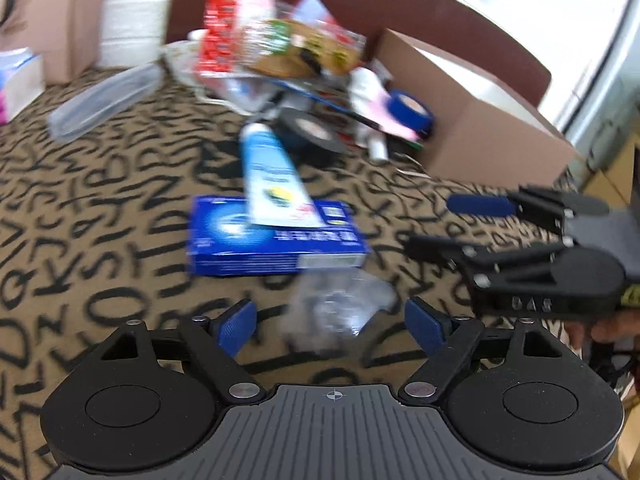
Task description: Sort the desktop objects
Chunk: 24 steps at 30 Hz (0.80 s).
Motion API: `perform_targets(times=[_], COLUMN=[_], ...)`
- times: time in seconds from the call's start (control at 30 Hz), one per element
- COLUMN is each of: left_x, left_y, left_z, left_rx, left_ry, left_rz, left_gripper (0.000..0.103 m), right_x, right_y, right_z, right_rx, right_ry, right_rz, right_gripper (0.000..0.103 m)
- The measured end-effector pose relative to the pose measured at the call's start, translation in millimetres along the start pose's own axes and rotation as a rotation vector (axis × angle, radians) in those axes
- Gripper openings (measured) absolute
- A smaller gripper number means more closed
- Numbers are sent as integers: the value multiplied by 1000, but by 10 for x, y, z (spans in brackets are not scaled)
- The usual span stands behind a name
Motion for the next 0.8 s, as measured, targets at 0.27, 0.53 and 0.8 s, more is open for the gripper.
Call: perform_targets(times=[0.27,0.53,0.8], left_x=[-144,116,296], left_y=[-212,188,522], left_z=[11,-7,5], left_rx=[-149,-59,29], left_ry=[-5,-16,-37], left_rz=[-109,-171,-217], left_gripper=[57,53,56], right_x=[-43,-259,-428], right_y=[-82,94,328], right_z=[39,-54,-188], right_rx=[-27,112,176], right_ry=[6,-2,-10], right_rz=[2,-140,-274], right_gripper=[72,73,81])
Point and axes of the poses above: each gripper's, at about its wrist camera, not at the fingertips, and x roughly against the way its jaws point, y to its left, z to its underside, the point moved 2 cm from there along -x, roughly the way its jaws point
